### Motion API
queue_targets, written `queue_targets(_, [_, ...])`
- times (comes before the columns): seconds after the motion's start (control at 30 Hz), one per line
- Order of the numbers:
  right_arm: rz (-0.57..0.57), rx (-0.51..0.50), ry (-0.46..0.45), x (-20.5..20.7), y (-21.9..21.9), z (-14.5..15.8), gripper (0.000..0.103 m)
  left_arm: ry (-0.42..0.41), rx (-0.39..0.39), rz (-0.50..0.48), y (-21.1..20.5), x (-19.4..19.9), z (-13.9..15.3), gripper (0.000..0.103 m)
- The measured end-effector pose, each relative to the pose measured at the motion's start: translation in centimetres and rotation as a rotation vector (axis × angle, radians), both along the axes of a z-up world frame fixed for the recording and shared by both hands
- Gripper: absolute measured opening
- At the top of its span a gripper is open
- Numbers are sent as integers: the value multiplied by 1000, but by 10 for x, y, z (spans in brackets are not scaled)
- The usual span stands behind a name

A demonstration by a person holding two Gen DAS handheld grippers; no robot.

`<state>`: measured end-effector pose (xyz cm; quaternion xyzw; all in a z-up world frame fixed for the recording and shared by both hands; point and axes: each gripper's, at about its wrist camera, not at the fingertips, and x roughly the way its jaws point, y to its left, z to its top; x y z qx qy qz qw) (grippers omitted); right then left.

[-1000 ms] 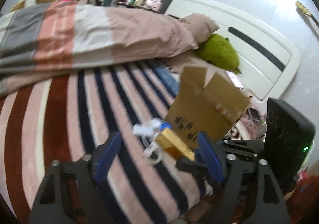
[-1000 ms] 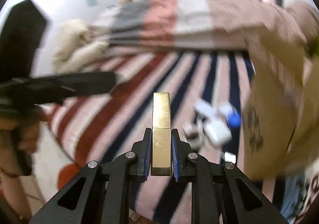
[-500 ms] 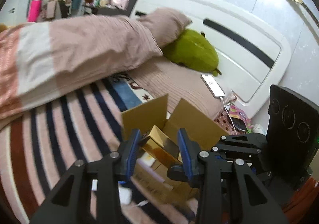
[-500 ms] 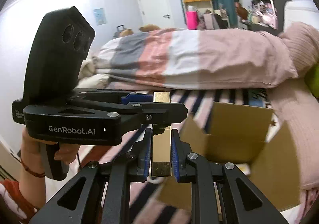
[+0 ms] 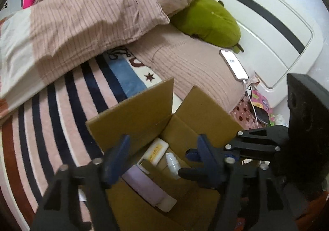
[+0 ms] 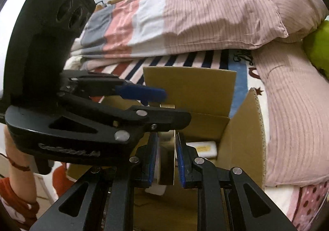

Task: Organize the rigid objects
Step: 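Carry the gold bar into the cardboard box and open the right tool, then grasp the white tape roll with the right tool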

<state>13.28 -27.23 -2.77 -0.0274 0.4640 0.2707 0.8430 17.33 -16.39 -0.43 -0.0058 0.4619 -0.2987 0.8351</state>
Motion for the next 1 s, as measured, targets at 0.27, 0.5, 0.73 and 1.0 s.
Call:
queue_targets(0.27, [47,28,-106,-38,29,34,31,-153,21,114,73,-53,44,76])
queue_targets(0.5, [231,125,-164,-94,105,50,33,-226,30,270,166,-107,37,81])
queue_targets(0.73, [243,74,-73,-110,167,-25,42,-186,47,346,223,-140,-30,81])
queue_targets(1.0, [99,-233,-130,-80,183,-115,50,-88,-2,404,250,-153,-85,81])
